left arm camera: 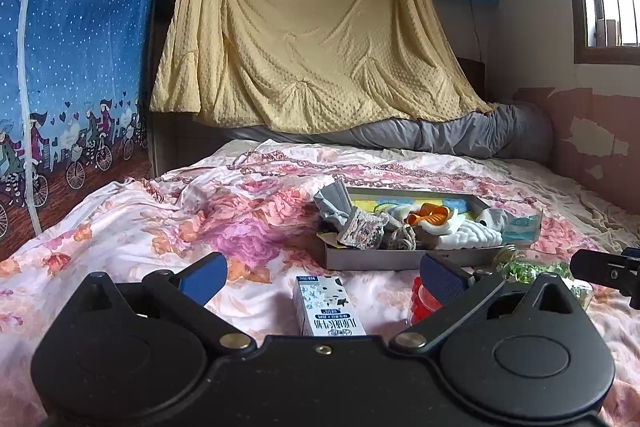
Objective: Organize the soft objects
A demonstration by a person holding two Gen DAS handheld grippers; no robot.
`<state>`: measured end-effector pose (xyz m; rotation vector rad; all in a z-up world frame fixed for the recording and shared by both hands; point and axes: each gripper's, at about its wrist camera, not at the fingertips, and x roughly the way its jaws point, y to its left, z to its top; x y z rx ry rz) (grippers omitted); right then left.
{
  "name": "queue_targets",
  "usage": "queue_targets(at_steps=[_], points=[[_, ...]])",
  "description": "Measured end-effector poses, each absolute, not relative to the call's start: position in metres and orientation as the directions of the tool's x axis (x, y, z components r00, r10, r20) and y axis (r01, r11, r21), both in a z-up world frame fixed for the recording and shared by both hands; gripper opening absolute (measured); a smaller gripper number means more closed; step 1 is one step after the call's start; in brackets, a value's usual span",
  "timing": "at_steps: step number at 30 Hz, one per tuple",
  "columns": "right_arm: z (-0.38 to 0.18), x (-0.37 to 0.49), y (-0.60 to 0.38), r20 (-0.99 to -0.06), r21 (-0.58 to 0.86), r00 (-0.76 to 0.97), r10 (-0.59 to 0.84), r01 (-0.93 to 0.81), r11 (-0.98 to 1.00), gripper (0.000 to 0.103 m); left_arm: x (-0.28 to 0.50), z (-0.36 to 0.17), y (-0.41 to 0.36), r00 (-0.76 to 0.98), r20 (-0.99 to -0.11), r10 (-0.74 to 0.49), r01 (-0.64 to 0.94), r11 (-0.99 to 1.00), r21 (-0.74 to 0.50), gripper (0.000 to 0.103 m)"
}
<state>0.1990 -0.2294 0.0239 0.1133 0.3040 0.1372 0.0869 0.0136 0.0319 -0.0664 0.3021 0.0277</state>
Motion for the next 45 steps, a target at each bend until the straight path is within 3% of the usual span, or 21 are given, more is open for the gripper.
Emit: queue_targets(at_steps=[45], points=[[-0.002, 0.204, -0.232, -0.391, 0.135, 0.909, 0.144, -0.098, 0.986, 0.103, 0.083, 0.008, 0.007, 0.923, -0.383, -0.029, 0.003, 0.998, -0.069, 0.102]])
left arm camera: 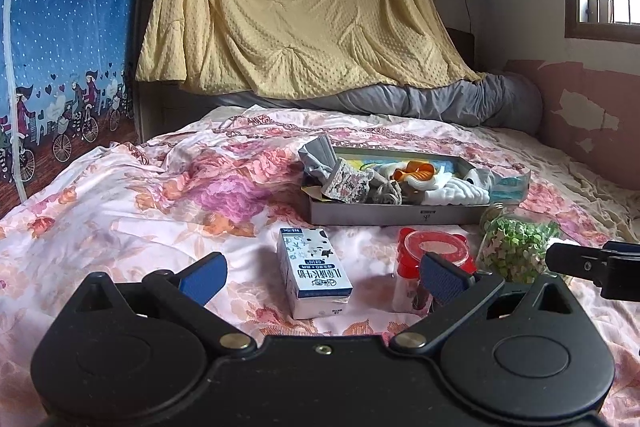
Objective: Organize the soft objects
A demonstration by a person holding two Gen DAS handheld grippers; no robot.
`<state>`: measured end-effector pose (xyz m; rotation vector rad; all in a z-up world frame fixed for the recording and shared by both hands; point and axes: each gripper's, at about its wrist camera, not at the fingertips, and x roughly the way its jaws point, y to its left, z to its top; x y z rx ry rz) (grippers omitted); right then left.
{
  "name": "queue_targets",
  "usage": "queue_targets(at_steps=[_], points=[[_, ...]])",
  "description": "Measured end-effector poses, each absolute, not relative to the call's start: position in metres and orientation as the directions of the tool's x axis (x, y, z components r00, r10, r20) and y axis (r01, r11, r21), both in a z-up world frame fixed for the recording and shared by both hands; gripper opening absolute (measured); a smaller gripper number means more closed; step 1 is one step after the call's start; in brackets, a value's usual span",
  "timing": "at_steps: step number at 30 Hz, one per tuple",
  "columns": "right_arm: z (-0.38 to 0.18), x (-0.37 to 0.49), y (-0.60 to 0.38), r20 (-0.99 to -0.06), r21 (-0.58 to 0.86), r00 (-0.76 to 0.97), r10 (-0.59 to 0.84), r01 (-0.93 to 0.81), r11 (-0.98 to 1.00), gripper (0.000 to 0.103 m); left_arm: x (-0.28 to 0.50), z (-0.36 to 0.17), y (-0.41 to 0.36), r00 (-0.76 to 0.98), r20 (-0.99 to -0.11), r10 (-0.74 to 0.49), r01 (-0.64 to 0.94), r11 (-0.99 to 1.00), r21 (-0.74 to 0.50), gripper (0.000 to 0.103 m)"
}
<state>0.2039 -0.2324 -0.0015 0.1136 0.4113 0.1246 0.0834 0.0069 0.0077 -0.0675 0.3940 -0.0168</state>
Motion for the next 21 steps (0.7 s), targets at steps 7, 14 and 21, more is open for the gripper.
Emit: queue_targets(at_steps=[7, 14, 21], points=[[-0.0023, 0.2054, -0.2326, -0.395, 0.133, 0.907, 0.145, -0.099, 0.986, 0.103, 0.0833, 0.0074, 0.0066, 0.923, -0.384, -0.031, 0.005, 0.998, -0.068, 0.102], [-0.0025, 0.2051, -0.2330, -0.395, 0.134, 0.907, 0.145, -0.100, 0.986, 0.103, 0.0833, 0.0072, 0.0064, 0.923, -0.384, -0.030, 0.005, 0.998, -0.068, 0.102], [-0.0039, 0.2058, -0.2336, -0.399, 0.133, 0.905, 0.147, -0.101, 0.986, 0.103, 0.0834, 0.0074, 0.0063, 0.922, -0.386, -0.030, 0.005, 0.998, -0.066, 0.102]])
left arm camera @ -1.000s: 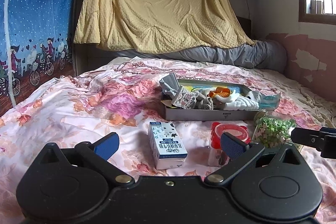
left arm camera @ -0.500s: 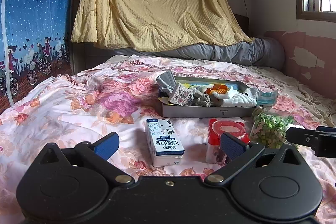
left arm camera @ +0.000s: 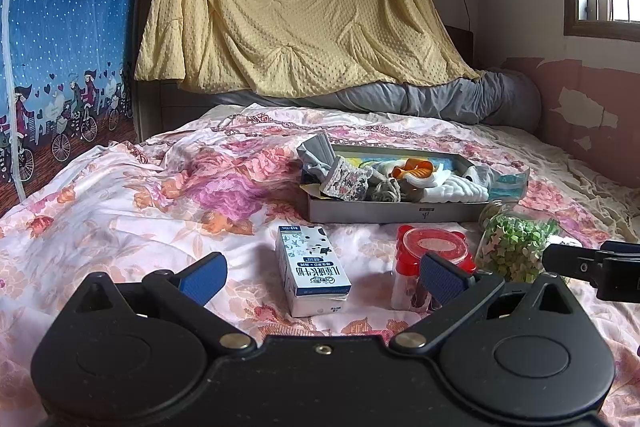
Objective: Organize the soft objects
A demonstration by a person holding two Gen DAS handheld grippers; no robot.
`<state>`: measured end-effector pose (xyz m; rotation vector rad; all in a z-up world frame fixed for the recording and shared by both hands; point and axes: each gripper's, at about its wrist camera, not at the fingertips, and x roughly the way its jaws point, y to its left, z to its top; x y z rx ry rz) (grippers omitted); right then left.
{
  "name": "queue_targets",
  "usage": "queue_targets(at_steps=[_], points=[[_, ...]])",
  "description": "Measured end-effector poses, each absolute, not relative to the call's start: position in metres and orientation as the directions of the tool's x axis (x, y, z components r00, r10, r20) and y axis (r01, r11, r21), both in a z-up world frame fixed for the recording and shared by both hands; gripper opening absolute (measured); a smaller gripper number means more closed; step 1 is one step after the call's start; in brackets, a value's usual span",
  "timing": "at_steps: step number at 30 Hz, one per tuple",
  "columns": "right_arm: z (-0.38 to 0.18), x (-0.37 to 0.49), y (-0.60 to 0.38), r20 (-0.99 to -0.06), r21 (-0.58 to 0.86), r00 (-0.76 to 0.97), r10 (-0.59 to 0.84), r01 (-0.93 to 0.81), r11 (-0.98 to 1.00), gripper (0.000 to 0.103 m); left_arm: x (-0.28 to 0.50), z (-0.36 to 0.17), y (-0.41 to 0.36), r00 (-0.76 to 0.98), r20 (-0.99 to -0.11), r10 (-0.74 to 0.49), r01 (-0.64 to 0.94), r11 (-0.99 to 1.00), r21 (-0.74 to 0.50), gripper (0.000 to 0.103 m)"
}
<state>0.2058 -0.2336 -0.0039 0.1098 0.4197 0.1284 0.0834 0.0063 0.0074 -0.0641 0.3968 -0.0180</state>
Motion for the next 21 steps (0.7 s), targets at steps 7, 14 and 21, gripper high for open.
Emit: queue_targets(at_steps=[7, 14, 21], points=[[-0.0058, 0.2051, -0.2349, -0.404, 0.131, 0.903, 0.147, -0.102, 0.986, 0.103, 0.0842, 0.0060, 0.0057, 0.921, -0.388, -0.028, 0.001, 0.998, -0.068, 0.102], [-0.0058, 0.2048, -0.2352, -0.405, 0.131, 0.902, 0.147, -0.102, 0.986, 0.103, 0.0842, 0.0057, 0.0056, 0.921, -0.388, -0.027, 0.001, 0.998, -0.068, 0.102], [-0.0061, 0.2049, -0.2353, -0.407, 0.131, 0.902, 0.147, -0.102, 0.986, 0.103, 0.0842, 0.0060, 0.0057, 0.921, -0.389, -0.028, 0.002, 0.998, -0.068, 0.102]])
